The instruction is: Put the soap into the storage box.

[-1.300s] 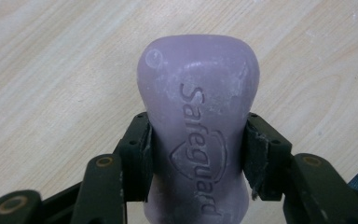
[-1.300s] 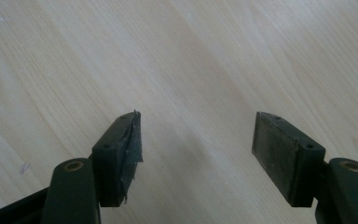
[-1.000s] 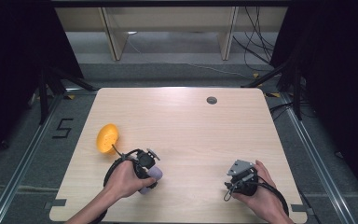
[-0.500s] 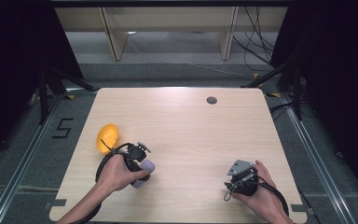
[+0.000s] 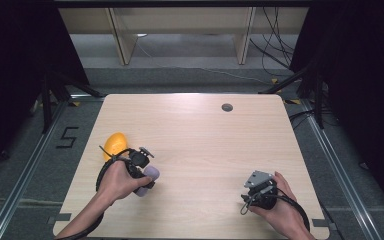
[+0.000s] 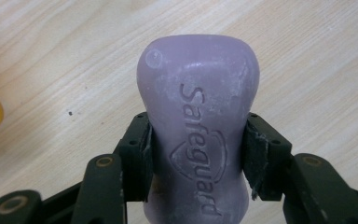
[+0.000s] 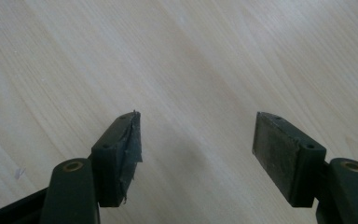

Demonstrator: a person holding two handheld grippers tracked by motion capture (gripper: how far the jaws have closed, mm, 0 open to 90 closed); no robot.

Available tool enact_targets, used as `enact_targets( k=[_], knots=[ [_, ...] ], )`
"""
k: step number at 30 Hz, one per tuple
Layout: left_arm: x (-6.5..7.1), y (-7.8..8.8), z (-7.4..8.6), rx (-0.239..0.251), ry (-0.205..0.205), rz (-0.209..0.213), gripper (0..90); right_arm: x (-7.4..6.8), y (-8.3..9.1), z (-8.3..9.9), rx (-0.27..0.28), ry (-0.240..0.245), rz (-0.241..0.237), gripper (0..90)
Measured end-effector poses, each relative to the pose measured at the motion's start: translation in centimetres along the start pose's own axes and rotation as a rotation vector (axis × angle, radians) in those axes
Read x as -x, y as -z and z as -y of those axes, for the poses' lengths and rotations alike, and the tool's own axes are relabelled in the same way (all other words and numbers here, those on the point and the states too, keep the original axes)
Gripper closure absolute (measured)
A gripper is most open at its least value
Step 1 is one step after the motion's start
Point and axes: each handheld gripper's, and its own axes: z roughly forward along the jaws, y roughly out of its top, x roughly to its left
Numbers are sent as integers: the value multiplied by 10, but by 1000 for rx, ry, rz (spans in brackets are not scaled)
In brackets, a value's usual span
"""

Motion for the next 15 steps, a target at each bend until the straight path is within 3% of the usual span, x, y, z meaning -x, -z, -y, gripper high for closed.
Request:
enact_targets(
  k=[1, 5, 11, 12, 14, 15],
  knots=[
    [0, 1, 0, 5, 14, -1, 491, 0, 0, 0, 0, 1, -1, 333],
    [-7, 5, -1, 7, -3, -7, 491, 1, 0, 0, 0, 8, 4, 333],
    [-13, 12, -2, 25, 58, -15, 491, 1, 0, 0, 0, 10, 5, 332],
    [-15, 13, -2, 31, 40, -23, 491, 1, 0, 0, 0, 10, 5, 332],
    [-17, 15, -3, 30, 41, -32, 491, 1, 0, 0, 0, 9, 5, 332],
    [-22, 16, -3, 33, 17, -43, 491, 0, 0, 0, -2, 5, 4, 332]
  ],
)
